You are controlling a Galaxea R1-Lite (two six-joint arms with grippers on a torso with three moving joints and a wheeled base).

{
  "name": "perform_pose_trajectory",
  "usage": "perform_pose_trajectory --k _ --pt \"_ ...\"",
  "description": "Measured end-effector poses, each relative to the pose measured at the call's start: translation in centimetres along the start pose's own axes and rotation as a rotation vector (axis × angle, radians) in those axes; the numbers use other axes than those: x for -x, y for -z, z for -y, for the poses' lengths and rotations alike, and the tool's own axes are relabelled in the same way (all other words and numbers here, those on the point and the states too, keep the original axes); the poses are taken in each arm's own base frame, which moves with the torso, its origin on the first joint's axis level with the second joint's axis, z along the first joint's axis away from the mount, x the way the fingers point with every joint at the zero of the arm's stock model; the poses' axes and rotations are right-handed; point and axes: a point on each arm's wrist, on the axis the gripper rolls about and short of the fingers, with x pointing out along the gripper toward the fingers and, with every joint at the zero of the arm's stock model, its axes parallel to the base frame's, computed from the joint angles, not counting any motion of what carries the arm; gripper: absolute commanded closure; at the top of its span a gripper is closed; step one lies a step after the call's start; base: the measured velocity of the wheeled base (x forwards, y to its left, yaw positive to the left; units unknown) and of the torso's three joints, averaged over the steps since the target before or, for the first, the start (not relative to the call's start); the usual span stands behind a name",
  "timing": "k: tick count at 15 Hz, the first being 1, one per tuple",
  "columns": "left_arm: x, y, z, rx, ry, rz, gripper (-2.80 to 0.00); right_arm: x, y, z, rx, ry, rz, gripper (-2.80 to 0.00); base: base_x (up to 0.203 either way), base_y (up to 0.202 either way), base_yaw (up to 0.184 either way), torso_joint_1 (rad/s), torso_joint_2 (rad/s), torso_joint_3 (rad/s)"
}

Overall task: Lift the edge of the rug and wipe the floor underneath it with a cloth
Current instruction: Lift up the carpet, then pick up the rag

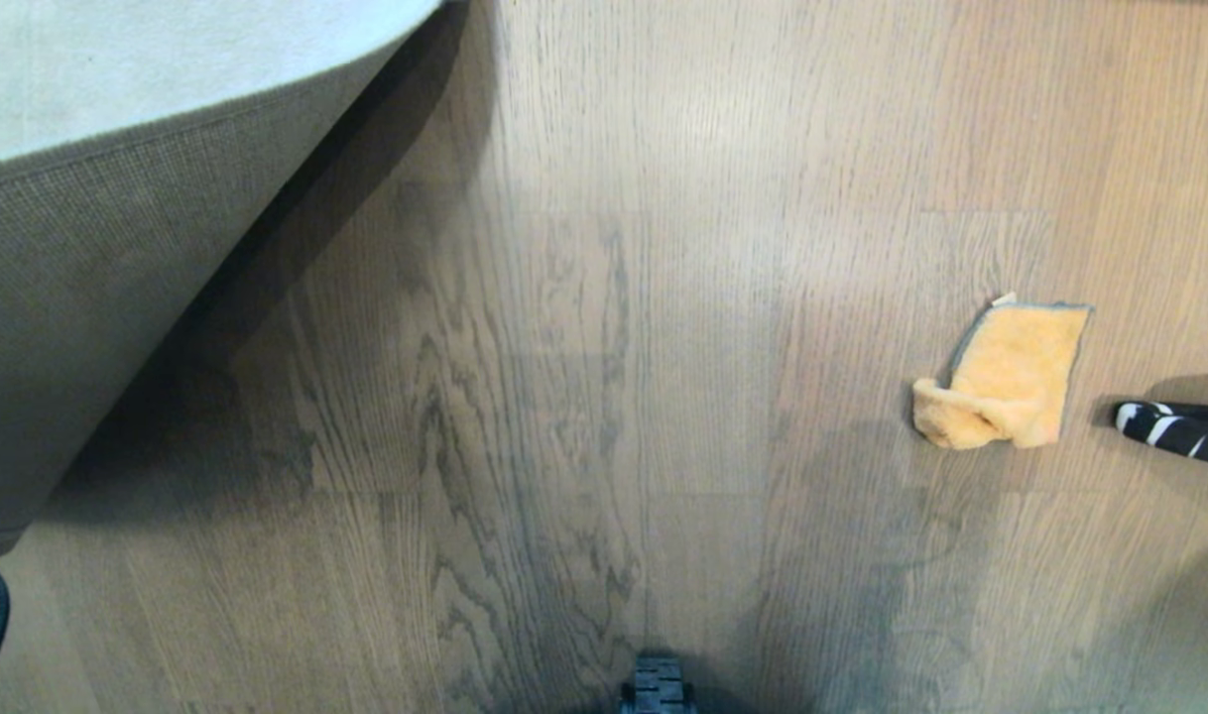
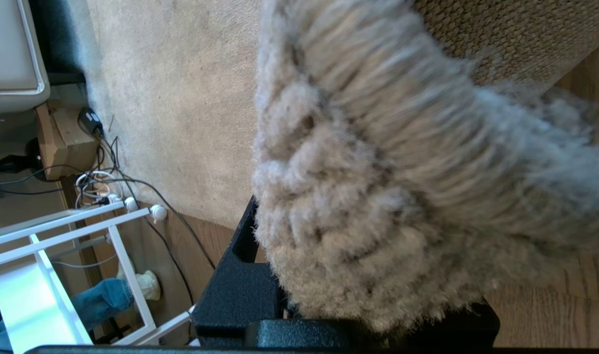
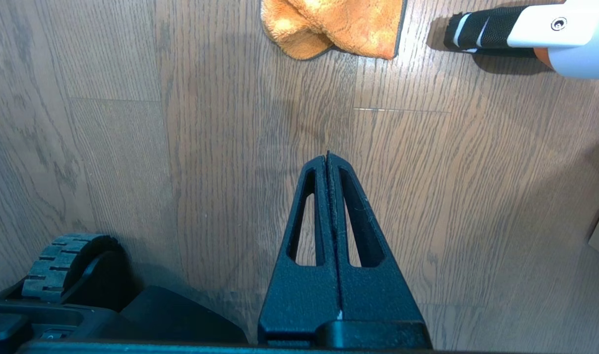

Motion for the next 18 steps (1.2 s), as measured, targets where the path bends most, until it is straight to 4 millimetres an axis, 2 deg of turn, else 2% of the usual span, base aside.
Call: perform_pose_trajectory --k 3,11,18 --pt "0.1 -0.1 -0.1 0.009 -0.003 0.01 0.0 0.0 0.0 0.0 0.0 0.0 0.0 0.0 0.0 0.0 0.0 0.0 0.0 0.0" --pt "1.0 -2.0 -2.0 0.065 -0.075 0.127 0.0 0.0 0.0 0.0 0.0 0.0 0.0 0.0 0.0 0.0 0.0 0.0 0.0 0.0" --pt "2.3 -0.9 -2.5 0.124 -0.067 0.144 0.0 0.0 0.0 0.0 0.0 0.0 0.0 0.0 0.0 0.0 0.0 0.0 0.0 0.0"
